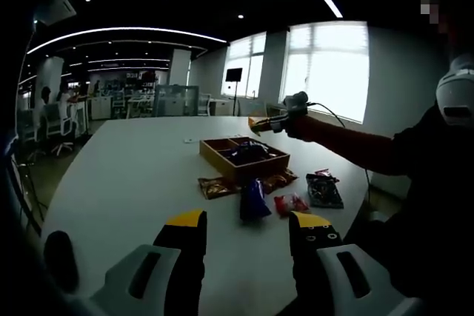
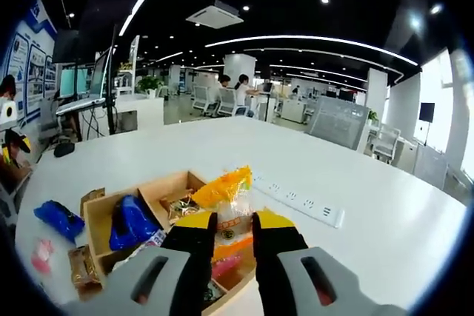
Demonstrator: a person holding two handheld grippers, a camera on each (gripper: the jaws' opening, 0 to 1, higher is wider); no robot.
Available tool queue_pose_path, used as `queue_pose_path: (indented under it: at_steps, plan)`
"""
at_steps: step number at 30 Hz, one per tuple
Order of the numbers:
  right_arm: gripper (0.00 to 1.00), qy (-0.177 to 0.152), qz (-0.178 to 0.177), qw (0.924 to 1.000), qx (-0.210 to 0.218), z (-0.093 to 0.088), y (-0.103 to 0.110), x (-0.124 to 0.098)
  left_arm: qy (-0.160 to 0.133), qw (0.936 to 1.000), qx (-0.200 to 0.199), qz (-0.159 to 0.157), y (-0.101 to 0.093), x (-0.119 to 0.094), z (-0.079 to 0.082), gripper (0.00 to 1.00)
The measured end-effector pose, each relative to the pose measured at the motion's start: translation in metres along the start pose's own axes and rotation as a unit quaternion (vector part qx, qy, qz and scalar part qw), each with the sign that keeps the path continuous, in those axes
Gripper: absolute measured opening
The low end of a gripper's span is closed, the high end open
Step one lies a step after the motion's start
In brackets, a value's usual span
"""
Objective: Pick up the scattered marshmallows, QQ candies, Oreo cookies, and mixed nuts on the table and sort them into separate containers
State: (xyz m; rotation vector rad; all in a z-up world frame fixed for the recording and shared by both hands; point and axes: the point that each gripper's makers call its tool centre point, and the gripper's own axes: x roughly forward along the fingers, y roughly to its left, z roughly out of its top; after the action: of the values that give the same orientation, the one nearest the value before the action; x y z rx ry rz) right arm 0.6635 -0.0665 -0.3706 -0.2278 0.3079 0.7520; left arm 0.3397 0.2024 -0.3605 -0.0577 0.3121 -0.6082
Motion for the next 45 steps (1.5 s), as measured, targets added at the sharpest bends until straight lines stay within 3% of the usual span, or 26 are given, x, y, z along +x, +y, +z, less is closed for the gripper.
queue_pose_path:
  at_steps: [4, 19, 45]
  plan:
    - [0.33, 0.002, 0.001, 1.0, -0.004, 0.0, 0.004, -0.001, 0.0, 1.0, -0.001, 0.002, 0.0, -0.002, -0.001, 0.49]
    - [0.33, 0.003, 0.006, 1.0, -0.006, 0.002, 0.006, -0.02, -0.001, 1.0, 0.001, 0.001, -0.002, -0.002, 0.0, 0.49]
    - [0.32, -0.046, 0.042, 0.998, 0.01, 0.01, 0.048, -0.072, 0.01, 0.9999, 0.007, -0.001, -0.003, 0.005, 0.001, 0.5]
